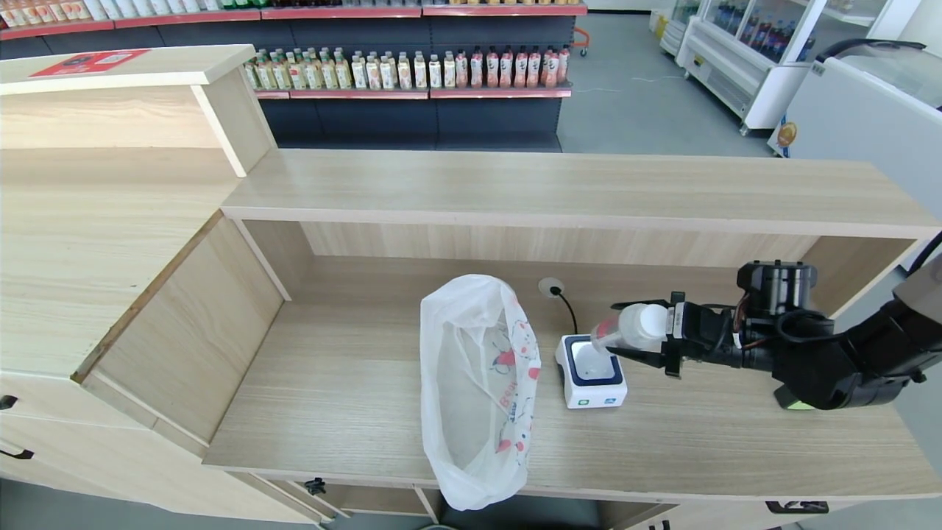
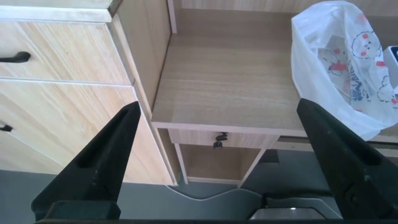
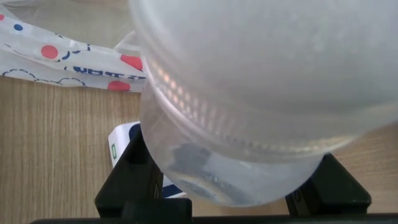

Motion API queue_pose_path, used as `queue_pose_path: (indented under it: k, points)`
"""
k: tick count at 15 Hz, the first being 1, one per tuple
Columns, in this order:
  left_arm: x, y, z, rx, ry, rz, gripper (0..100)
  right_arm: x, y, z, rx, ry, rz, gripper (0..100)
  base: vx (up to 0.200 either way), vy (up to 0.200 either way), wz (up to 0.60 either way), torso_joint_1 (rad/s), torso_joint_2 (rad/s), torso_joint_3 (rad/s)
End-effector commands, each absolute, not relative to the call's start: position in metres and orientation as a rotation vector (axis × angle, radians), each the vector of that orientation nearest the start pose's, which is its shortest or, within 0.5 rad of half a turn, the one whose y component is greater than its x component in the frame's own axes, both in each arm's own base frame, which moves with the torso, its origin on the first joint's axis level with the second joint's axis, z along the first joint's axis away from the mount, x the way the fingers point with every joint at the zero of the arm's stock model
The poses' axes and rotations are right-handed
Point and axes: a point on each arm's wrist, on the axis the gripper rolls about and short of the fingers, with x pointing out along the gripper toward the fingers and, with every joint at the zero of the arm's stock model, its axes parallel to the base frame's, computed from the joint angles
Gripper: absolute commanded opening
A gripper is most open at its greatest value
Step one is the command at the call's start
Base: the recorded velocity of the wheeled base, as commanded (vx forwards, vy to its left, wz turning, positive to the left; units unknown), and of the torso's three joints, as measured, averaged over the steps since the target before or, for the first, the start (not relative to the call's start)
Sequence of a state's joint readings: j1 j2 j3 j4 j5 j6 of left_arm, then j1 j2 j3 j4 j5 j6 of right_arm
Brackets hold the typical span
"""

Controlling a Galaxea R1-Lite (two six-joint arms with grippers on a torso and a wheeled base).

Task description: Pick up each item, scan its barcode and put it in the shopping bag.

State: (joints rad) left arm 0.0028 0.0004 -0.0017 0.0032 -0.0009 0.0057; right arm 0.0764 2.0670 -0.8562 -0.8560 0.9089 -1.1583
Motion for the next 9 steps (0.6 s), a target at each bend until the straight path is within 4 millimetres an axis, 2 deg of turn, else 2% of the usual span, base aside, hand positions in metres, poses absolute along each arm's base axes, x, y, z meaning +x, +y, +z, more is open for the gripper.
queue_pose_path:
  k: [1,9]
  points:
    - [-0.023,0.000,0.076,0.006,0.002,0.002,100,0.363,0.046,0.088,-0.897,-0.254,1.053,0,0.000,0.000,0.00,0.000,0.00,0.000]
    - [-0.023,0.000,0.076,0.006,0.002,0.002,100,0.374,0.045,0.077,-0.918,-0.274,1.069,0,0.000,0.000,0.00,0.000,0.00,0.000]
